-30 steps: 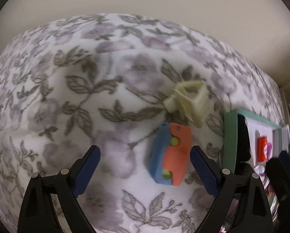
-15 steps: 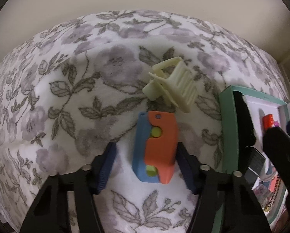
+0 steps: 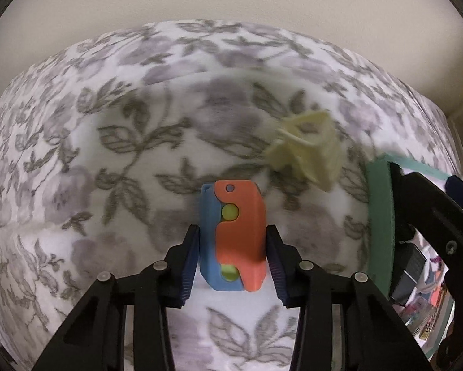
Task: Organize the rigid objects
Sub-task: 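Grasp the orange-and-blue block with the left gripper while the right gripper grasps the cream hair clip, then carry the block with the left gripper while the right gripper carries the hair clip over the tray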
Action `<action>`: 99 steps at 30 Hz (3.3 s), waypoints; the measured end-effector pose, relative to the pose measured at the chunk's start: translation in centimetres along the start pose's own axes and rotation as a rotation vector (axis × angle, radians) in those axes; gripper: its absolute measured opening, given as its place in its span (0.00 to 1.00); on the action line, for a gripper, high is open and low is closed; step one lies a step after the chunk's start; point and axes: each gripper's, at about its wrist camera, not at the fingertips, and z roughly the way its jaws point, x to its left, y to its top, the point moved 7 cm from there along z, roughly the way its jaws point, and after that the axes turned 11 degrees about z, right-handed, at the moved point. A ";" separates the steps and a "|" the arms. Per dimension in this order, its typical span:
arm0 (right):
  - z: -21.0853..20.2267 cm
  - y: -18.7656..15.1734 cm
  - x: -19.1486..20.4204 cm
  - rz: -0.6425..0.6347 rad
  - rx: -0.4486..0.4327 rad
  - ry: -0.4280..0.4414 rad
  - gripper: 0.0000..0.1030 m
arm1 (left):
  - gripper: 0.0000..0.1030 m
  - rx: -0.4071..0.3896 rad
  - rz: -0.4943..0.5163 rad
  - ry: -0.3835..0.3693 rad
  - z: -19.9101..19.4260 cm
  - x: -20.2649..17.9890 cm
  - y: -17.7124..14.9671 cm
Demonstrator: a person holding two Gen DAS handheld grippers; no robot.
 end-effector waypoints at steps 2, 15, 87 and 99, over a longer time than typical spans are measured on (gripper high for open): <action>0.2 0.2 0.8 -0.021 0.001 0.003 0.99 | 0.43 -0.001 -0.033 0.011 0.0 1.3 -0.1; 3.7 0.0 5.4 -0.080 0.056 0.014 0.93 | 0.43 -0.006 -0.192 0.075 -0.5 8.4 -1.3; -16.7 -2.3 -1.8 0.092 -0.151 0.019 0.42 | 0.42 -0.229 -0.064 0.010 -18.3 0.0 -5.0; -20.6 -7.1 -7.9 0.260 -0.174 0.063 0.42 | 0.42 -0.251 0.003 0.014 -21.2 -4.7 -9.2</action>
